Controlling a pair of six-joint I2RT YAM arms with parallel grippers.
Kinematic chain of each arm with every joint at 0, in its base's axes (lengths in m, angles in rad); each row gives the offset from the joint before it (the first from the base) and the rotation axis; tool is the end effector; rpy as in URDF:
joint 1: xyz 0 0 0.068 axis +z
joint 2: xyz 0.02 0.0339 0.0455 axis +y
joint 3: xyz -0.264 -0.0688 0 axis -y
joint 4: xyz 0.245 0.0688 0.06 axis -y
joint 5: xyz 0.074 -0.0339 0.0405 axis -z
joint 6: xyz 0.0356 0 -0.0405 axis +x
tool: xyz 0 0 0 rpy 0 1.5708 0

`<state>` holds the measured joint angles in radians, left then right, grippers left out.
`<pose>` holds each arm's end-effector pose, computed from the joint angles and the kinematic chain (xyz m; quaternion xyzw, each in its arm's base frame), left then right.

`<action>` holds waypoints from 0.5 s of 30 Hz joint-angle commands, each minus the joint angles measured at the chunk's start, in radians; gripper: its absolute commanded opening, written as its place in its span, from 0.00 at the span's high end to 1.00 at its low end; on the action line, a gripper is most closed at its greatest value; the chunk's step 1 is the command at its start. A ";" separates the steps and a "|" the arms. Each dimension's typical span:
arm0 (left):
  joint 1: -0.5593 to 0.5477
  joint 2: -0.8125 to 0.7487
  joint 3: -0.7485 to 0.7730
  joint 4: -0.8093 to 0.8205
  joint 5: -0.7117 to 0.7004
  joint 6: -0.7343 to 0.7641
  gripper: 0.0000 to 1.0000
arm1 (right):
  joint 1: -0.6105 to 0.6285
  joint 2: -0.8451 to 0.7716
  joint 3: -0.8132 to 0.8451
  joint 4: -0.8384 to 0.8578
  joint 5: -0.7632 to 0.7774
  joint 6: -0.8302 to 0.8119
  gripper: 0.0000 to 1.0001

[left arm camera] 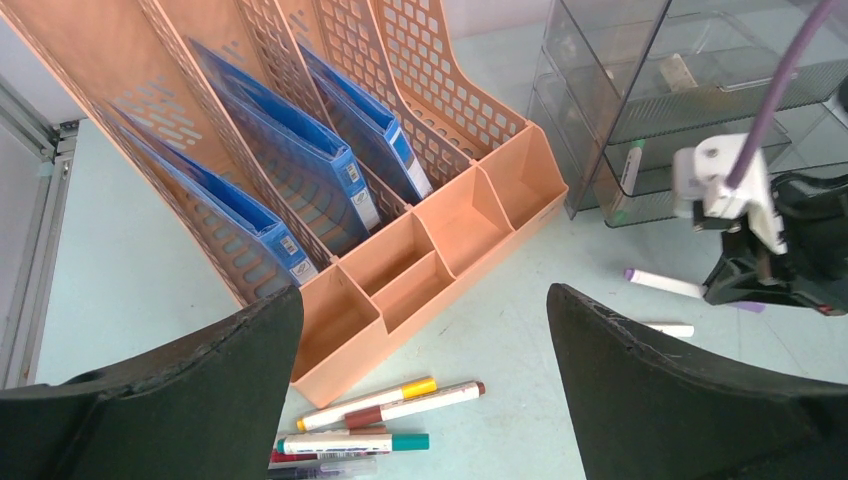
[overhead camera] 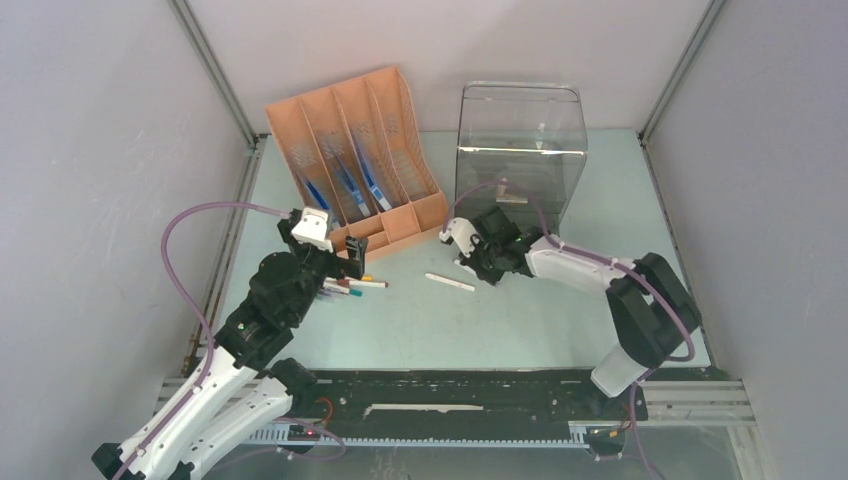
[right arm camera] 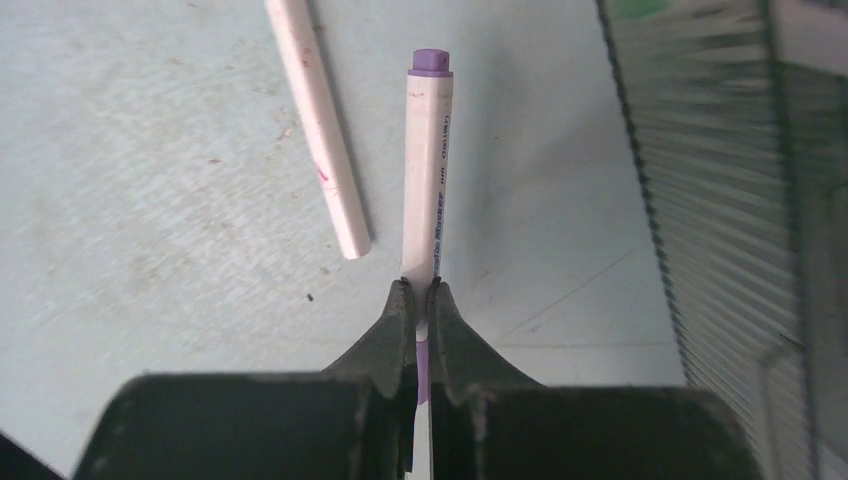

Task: Organize the desk
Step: Pick up the stationery from the center of the board.

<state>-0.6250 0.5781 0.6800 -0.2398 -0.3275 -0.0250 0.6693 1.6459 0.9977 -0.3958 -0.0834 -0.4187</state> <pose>0.1228 -0.0745 0.3276 0.1176 0.7425 -0.0904 0.6533 0.2541 0.2048 0.1820 -0.5086 0.8198 0.0724 0.2531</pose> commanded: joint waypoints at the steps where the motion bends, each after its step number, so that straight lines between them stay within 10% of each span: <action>1: 0.007 0.000 0.009 0.027 0.017 0.022 0.00 | -0.001 -0.115 0.023 -0.025 -0.072 -0.066 1.00; 15: 0.007 0.013 0.006 0.028 0.013 0.054 0.00 | -0.092 -0.416 -0.035 -0.006 -0.064 -0.194 1.00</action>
<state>-0.6250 0.5827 0.6800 -0.2401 -0.3271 0.0021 0.6235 1.3212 0.9882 -0.4576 -0.1932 -0.5755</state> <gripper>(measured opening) 0.996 0.017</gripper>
